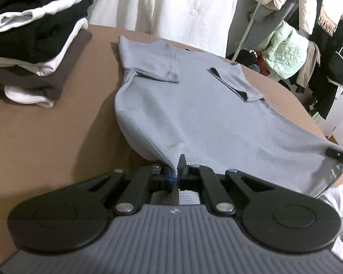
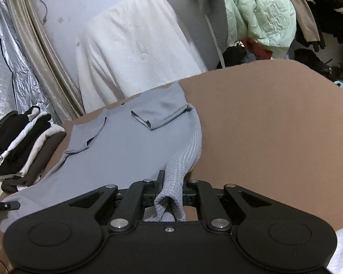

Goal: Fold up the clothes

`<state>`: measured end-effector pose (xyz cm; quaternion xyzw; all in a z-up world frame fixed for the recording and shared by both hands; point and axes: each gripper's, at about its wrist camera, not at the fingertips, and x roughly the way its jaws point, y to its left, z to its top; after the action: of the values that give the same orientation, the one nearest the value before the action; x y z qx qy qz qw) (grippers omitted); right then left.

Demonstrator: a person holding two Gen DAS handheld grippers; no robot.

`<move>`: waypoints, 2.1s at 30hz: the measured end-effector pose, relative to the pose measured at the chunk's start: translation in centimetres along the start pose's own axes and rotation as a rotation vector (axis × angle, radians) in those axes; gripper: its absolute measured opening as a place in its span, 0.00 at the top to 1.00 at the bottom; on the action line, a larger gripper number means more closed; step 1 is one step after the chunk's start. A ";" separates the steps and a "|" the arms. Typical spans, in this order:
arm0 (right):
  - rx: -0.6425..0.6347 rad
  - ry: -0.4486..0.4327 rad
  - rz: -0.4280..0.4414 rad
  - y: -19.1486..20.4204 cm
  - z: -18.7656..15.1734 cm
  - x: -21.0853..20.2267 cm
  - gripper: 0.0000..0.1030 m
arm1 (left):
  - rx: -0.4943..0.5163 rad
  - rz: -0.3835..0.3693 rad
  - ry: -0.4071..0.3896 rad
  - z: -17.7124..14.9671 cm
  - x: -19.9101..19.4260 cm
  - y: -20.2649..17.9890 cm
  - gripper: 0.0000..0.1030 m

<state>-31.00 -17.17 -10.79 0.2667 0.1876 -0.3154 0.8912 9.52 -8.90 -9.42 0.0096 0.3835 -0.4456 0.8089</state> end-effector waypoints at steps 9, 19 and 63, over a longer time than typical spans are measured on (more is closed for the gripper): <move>-0.052 0.092 -0.102 -0.8 -1.6 1.0 0.90 | -0.172 0.031 0.311 -2.4 3.6 2.9 0.96; 0.068 0.253 -0.056 -2.6 -5.4 3.2 0.80 | -0.130 -0.032 0.391 -3.3 5.0 1.6 0.30; -0.001 0.063 0.079 0.9 -1.6 -11.3 0.90 | -0.080 0.040 -0.028 -4.4 -12.5 -2.8 0.97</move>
<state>-38.94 -10.40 -6.08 0.2833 0.2048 -0.2713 0.8968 0.91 -0.10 -3.75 -0.0214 0.3893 -0.4138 0.8227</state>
